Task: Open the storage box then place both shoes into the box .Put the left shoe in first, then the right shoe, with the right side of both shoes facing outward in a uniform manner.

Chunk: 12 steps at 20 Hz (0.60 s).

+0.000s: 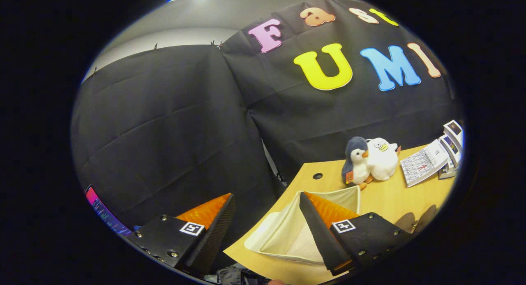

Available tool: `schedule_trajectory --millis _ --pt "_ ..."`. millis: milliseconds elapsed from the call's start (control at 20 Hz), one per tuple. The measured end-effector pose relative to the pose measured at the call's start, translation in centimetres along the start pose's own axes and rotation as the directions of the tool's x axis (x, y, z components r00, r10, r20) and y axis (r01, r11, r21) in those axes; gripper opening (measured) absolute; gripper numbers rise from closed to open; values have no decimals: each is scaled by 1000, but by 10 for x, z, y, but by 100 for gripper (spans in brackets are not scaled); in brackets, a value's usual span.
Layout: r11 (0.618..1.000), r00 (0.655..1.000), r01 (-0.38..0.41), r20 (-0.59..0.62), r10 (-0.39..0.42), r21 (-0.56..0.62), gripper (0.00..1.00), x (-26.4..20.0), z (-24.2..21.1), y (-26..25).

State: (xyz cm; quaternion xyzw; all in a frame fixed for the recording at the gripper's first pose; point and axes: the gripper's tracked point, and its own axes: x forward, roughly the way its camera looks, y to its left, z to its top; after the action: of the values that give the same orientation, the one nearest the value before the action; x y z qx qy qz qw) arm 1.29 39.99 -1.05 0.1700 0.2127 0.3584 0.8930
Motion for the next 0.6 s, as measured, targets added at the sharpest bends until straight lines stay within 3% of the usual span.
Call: schedule_trajectory --millis 600 --pt "960 958 280 -61 -280 -9 97 -62 -23 -165"
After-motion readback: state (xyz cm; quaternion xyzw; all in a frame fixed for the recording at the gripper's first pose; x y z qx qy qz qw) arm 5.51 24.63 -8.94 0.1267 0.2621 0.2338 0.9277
